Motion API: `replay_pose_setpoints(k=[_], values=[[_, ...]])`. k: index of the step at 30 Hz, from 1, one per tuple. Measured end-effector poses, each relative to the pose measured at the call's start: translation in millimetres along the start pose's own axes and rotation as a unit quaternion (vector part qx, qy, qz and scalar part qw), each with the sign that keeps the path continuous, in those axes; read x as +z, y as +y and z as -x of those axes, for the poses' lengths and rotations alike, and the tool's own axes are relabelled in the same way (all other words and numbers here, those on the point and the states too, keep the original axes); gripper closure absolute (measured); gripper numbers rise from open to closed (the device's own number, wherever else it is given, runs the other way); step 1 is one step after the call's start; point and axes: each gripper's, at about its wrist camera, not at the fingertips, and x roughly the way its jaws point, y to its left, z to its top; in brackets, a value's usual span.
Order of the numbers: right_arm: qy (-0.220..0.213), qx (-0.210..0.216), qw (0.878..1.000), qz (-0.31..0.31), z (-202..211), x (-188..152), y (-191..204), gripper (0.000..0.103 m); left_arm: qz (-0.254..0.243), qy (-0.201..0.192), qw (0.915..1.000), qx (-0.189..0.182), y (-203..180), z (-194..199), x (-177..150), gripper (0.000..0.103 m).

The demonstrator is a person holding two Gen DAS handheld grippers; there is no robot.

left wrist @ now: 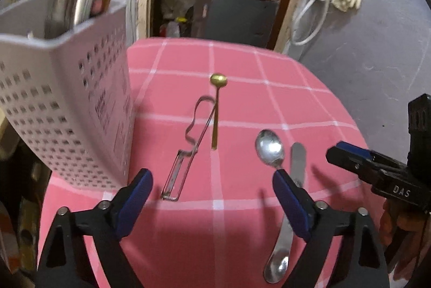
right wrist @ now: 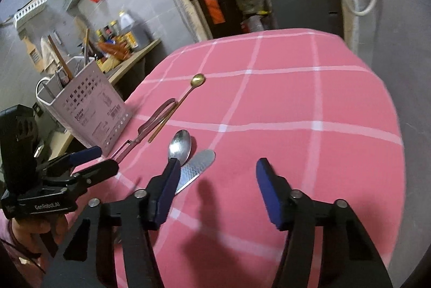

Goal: Organize utensils
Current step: 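Close the left gripper on the metal peeler while the right gripper grasps the silver spoon, then lift the peeler and spoon, carry them over the white caddy and release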

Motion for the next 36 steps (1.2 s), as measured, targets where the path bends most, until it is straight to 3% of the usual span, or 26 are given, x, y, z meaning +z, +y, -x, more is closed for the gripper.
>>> replay_pose_setpoints(k=[5, 7, 14, 17, 20, 22, 29, 36], values=[[0.014, 0.033, 0.999, 0.007, -18.1, 10.8, 5.6, 0.056, 0.031, 0.032, 0.9987, 0.023, 8.1, -16.6, -1.6, 0.027], [0.022, 0.039, 0.999, 0.016, -26.1, 17.9, 8.6, 0.058, 0.048, 0.048, 0.9971, 0.035, 13.6, -24.0, -3.4, 0.037], [0.060, 0.067, 0.994, 0.058, -54.4, 34.5, 22.4, 0.067, 0.047, 0.048, 0.9955, 0.066, 11.0, -26.2, -4.4, 0.050], [0.090, 0.066, 0.991, 0.079, -67.6, 31.3, 30.7, 0.074, 0.043, 0.049, 0.9953, 0.071, 9.5, -26.1, -2.7, 0.059], [0.089, 0.060, 0.991, 0.085, -68.7, 30.1, 34.6, 0.091, 0.032, 0.051, 0.9951, 0.079, 6.3, -25.6, -1.4, 0.070], [0.092, 0.058, 0.991, 0.080, -68.0, 28.2, 34.7, 0.097, 0.024, 0.053, 0.9952, 0.080, 1.9, -30.2, 1.4, 0.085], [0.060, 0.052, 0.996, 0.050, -34.7, 27.5, 23.9, 0.101, -0.011, 0.048, 0.9962, 0.072, -7.1, -19.5, 2.9, 0.087], [0.017, 0.028, 0.999, 0.000, 8.4, 18.3, 10.8, 0.101, -0.042, 0.002, 0.9973, 0.060, -12.6, 27.2, 11.0, 0.088]])
